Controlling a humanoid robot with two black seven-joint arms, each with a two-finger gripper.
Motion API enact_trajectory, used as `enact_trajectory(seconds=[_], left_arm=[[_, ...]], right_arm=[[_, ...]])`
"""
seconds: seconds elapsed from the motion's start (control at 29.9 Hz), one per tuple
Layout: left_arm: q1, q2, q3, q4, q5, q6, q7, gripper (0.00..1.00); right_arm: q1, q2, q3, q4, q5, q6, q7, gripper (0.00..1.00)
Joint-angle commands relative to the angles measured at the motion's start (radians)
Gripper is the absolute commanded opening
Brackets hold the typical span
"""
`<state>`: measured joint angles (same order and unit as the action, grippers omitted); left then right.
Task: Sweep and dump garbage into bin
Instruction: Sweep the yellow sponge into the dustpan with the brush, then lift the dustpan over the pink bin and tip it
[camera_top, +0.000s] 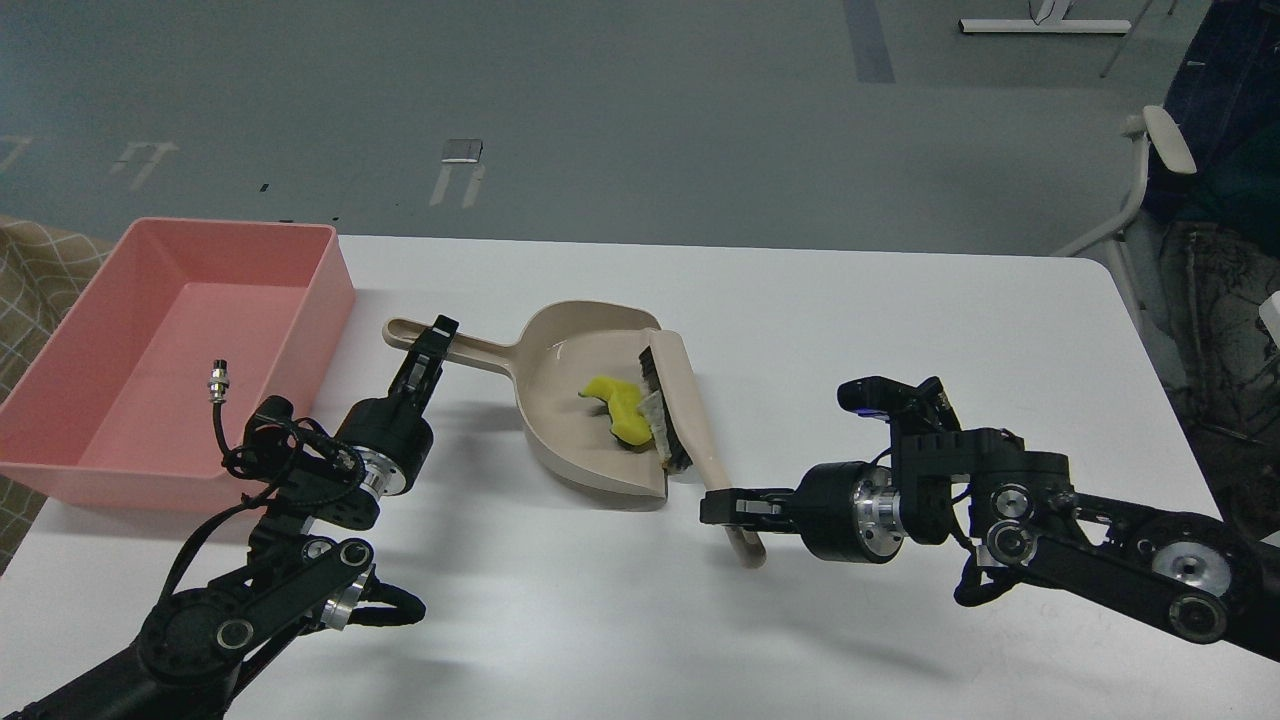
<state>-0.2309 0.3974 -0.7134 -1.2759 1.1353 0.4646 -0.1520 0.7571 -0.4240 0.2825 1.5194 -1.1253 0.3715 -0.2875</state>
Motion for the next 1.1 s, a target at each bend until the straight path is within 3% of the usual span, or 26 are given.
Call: enact_trajectory(seconds=[0.0,0.57,0.84,1.07], left_arm=[[0.002,0.000,0.000,0.000,0.000,0.000,0.000,0.00],[0.036,-0.055,-0.032,0.000,-0.046,-0.004,-0.021,0.00],[0.033,-0.089,-0.115,-0.008,-0.195,-0.012,-0.026,0.00],[0.025,-0.033,-0.214,-0.088,-0.278,-0.027,-0.018,0.00]], right_arm=[[0.004,0.027,0.003,-0.008,-0.001,0.000,-0.005,0.00],[0.068,-0.004,0.144,0.004,0.010,0.007,-0.007,0.00],[0.074,-0.246,0.202,-0.005,0.019,0.035,-0.002,0.00],[-0.041,-0.430,0.208,0.005,0.056,0.017,0.022,0.00]])
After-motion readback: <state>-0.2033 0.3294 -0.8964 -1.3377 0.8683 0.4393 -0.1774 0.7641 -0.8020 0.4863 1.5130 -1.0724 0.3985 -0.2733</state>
